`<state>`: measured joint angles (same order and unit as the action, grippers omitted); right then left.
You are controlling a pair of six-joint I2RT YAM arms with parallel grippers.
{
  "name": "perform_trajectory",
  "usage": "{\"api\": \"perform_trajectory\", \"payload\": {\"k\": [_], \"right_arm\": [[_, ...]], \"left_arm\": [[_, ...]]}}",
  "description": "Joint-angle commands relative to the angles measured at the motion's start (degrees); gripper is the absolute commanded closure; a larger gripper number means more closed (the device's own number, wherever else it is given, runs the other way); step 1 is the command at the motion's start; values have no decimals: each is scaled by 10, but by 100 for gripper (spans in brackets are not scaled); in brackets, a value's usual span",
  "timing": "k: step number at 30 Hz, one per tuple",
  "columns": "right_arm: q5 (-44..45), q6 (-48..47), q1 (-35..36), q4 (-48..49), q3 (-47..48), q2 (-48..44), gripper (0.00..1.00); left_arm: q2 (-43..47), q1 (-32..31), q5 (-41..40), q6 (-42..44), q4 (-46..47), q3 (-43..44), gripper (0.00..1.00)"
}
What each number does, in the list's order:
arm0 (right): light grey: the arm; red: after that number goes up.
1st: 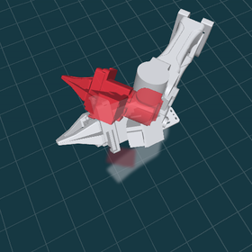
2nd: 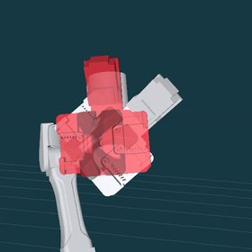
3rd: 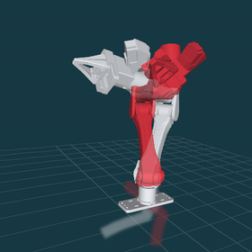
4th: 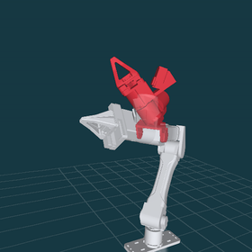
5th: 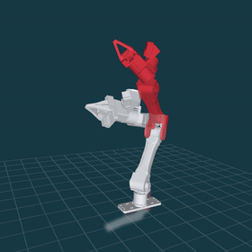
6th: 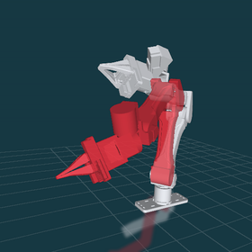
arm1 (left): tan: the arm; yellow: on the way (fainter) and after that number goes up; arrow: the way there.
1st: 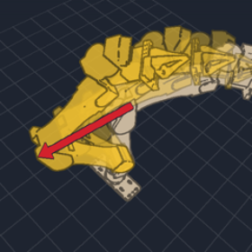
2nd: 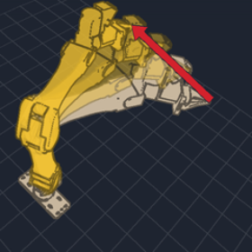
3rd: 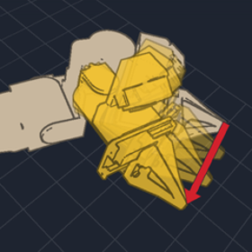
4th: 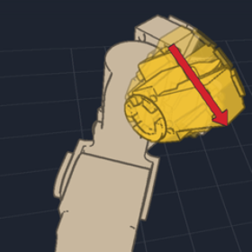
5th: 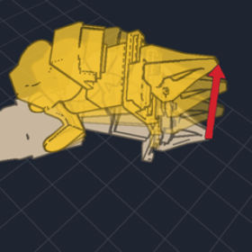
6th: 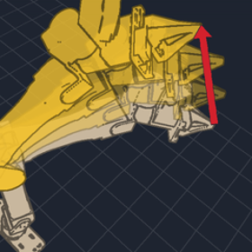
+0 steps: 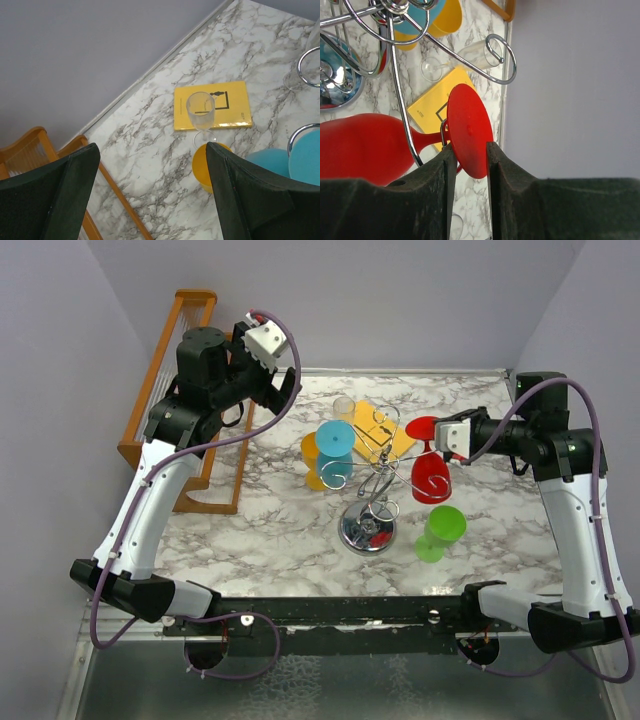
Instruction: Place the wine glass upside down on the wine glass rack
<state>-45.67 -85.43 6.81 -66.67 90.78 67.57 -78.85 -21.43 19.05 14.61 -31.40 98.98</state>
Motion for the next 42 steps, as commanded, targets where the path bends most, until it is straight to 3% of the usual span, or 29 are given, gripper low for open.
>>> {"api": "perform_trajectory", "payload": {"k": [1, 10, 26, 32, 42], "right_arm": [[-38, 10, 1, -9, -1, -11, 69], [-68, 20, 1, -9, -2, -10, 67], [-181, 57, 1, -9, -18, -14, 54], [-213, 200, 1, 79, -30, -38, 46], [-184, 452, 1, 220, -52, -80, 43]], "left_arm": [[15, 2, 18, 5, 9, -2, 10], [19, 2, 13, 5, 10, -7, 10], [26, 2, -26, -4, 23, -64, 10], [22, 7, -63, -102, 70, -138, 11], [-21, 38, -16, -200, 100, -176, 13]]}}
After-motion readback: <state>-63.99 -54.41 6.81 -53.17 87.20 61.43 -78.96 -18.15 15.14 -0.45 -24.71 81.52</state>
